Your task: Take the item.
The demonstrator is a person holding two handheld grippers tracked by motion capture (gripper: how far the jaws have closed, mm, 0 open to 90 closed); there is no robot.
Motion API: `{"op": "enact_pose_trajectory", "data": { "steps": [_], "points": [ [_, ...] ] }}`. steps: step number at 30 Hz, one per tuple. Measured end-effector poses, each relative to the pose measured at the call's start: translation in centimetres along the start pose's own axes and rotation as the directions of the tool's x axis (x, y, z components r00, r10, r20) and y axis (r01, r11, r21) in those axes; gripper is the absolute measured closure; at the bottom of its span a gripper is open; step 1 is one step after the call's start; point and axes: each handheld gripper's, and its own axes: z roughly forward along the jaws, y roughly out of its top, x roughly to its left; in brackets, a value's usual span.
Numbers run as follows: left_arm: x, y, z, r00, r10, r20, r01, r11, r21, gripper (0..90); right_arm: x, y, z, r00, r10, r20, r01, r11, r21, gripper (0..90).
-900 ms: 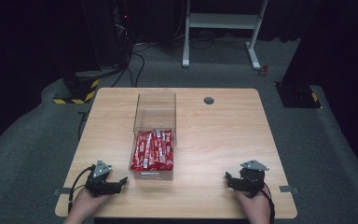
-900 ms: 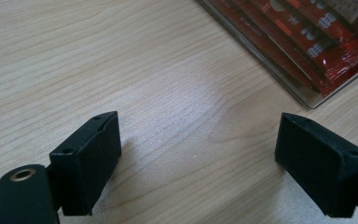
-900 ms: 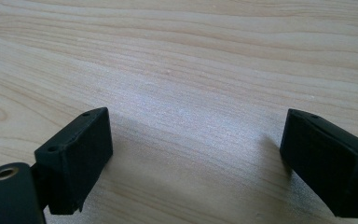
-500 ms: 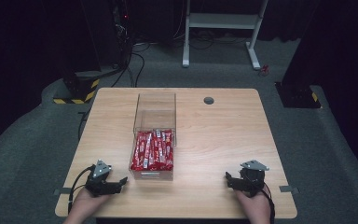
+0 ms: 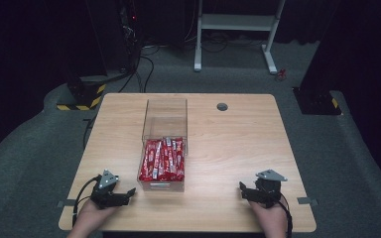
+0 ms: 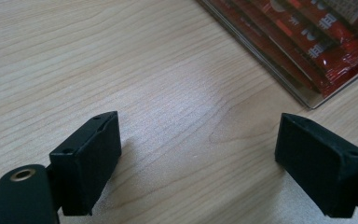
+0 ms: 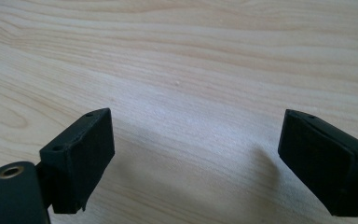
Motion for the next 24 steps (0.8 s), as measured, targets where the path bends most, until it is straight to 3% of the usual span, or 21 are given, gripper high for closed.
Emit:
{"op": "enact_pose_trajectory", "data": {
  "steps": [6, 24],
  "points": [
    [0.0, 0.0, 0.0, 1.0000, -0.003, -0.001, 0.003, 1.0000, 0.000, 14.8, 0.9, 0.8, -0.2, 0.9992, -0.037, -0.015, 0.037, 0.999, -0.021, 12.1],
    [0.0, 0.0, 0.0, 1.0000, 0.000, -0.001, 0.000, 1.0000, 0.002, 14.9, 2.9, 2.8, -0.7, 0.9957, -0.076, -0.053, 0.073, 0.996, -0.053, 13.5]
  ]
}}
